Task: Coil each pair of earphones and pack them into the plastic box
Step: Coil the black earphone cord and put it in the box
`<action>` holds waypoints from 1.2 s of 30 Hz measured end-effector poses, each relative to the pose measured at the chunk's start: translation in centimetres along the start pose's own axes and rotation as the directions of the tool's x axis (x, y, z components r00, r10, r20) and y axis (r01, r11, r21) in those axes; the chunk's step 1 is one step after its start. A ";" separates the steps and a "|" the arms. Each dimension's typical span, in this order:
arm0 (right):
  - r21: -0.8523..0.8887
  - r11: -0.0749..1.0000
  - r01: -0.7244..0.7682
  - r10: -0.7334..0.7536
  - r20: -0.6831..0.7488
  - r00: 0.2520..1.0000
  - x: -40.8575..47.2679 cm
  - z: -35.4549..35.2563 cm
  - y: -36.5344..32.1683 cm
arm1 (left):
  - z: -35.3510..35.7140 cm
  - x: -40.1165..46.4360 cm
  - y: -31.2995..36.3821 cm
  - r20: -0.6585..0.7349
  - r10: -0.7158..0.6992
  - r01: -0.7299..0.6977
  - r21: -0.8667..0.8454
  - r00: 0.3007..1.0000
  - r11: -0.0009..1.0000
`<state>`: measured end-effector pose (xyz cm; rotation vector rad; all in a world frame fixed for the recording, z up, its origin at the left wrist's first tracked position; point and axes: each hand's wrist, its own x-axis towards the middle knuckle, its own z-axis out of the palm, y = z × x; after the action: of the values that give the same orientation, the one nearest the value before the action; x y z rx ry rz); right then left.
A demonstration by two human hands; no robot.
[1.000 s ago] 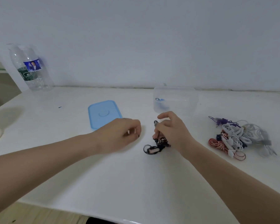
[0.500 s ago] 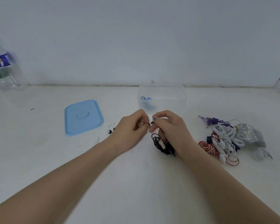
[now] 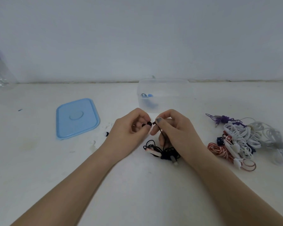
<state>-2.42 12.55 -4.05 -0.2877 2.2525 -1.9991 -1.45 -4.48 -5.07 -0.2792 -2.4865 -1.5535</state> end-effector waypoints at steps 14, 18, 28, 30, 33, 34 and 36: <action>0.049 0.998 0.033 -0.032 -0.014 0.999 -0.1 -0.2 -0.1 | 0.1 -0.4 0.1 0.016 0.075 -0.075 -0.025 0.997 0.997; 0.069 0.997 0.025 -0.024 -0.015 1.000 -0.1 -0.3 0.0 | -0.1 -0.4 0.0 0.023 0.062 -0.060 -0.104 0.998 0.993; 0.141 0.989 -0.033 0.028 0.034 0.999 0.1 -0.7 0.0 | -0.2 -0.2 0.0 0.000 0.056 -0.055 -0.142 0.998 0.988; 0.164 0.985 -0.058 0.050 0.053 0.997 0.2 -0.9 0.0 | -0.3 -0.2 0.2 0.023 0.074 -0.070 -0.133 0.997 0.989; 0.207 0.975 -0.081 0.066 0.079 0.995 0.4 -1.1 -0.1 | -0.4 -0.2 0.4 0.043 0.081 -0.076 -0.108 0.996 0.991; 0.211 0.974 -0.084 0.067 0.084 0.994 0.4 -1.1 -0.1 | -0.5 -0.2 0.5 0.048 0.079 -0.073 -0.107 0.996 0.992; 0.215 0.972 -0.092 0.074 0.094 0.993 0.4 -1.3 -0.1 | -0.6 -0.2 0.6 0.052 0.077 -0.070 -0.122 0.996 0.990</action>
<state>-3.03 13.67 -3.76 -0.2466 1.9385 -2.1241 -1.03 -4.77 -4.38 -0.4337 -2.3979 -1.6906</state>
